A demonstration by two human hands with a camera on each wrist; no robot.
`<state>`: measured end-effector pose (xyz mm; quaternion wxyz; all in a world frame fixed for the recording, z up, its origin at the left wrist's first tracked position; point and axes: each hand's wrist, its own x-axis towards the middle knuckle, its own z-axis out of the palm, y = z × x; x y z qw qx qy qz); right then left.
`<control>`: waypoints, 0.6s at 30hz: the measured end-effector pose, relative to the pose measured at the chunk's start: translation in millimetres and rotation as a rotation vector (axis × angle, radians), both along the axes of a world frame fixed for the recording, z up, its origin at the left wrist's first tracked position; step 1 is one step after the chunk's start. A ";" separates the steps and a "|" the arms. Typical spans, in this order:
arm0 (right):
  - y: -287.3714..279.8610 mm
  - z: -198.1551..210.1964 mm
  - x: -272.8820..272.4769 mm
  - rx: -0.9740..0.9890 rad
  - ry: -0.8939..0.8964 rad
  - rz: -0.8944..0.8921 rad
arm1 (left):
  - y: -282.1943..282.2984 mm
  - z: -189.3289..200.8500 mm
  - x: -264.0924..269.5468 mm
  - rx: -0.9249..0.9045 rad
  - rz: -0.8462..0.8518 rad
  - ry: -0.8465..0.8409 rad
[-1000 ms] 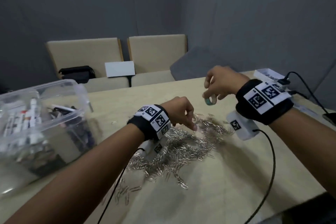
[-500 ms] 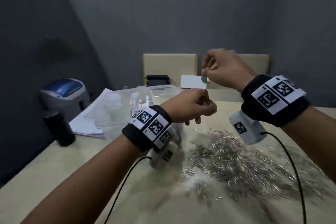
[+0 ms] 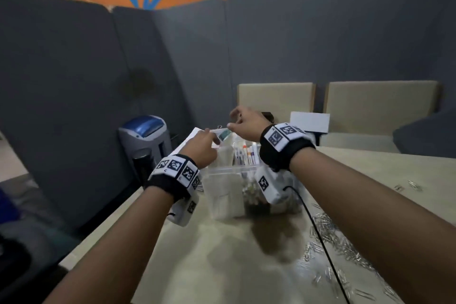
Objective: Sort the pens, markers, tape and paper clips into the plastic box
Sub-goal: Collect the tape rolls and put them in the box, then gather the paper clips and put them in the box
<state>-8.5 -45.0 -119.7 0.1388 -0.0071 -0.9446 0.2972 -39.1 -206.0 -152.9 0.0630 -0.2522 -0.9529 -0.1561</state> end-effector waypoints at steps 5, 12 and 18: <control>33.9 -25.1 37.4 0.019 -0.002 -0.011 | -1.1 -8.0 -3.0 0.150 0.029 0.027; 127.4 -56.7 155.9 0.012 0.234 -0.128 | 27.6 -3.9 38.7 0.182 -0.151 0.366; 213.6 -119.2 264.3 0.338 -0.247 -0.414 | 119.2 -23.9 142.2 0.209 -0.741 0.239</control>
